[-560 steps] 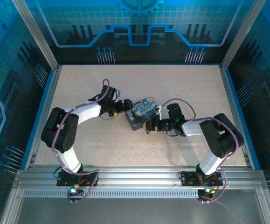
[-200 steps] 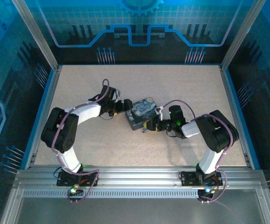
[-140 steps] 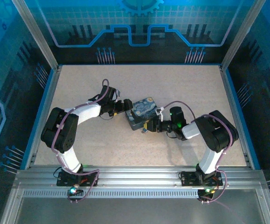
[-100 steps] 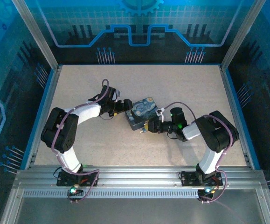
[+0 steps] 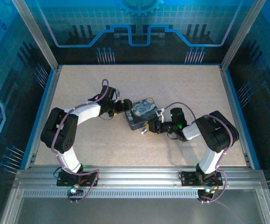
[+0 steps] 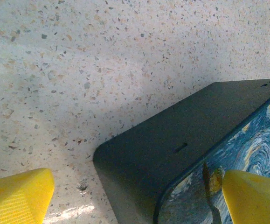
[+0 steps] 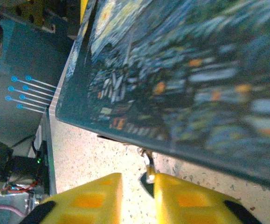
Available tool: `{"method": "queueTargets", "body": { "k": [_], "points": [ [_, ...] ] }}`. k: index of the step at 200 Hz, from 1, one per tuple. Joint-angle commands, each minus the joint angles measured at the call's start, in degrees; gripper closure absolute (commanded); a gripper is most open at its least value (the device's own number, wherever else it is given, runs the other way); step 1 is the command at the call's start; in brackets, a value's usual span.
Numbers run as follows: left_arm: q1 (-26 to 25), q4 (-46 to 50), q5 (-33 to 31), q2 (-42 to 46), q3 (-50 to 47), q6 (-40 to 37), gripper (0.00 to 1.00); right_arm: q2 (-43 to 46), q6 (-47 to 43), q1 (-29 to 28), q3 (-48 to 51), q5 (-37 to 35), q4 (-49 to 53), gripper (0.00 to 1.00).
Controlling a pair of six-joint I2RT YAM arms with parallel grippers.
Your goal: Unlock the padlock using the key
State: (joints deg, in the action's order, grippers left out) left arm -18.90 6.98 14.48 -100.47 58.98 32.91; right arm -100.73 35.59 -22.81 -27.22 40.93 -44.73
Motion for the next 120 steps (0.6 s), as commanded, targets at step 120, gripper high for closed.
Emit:
{"method": "queueTargets", "body": {
  "k": [120],
  "points": [
    [0.35, 1.81, 0.81, 3.35, -2.1, 0.15, 0.06, -1.49, 3.46, 0.22, -0.29, -2.69, -2.1, 0.97]
  ]
}}
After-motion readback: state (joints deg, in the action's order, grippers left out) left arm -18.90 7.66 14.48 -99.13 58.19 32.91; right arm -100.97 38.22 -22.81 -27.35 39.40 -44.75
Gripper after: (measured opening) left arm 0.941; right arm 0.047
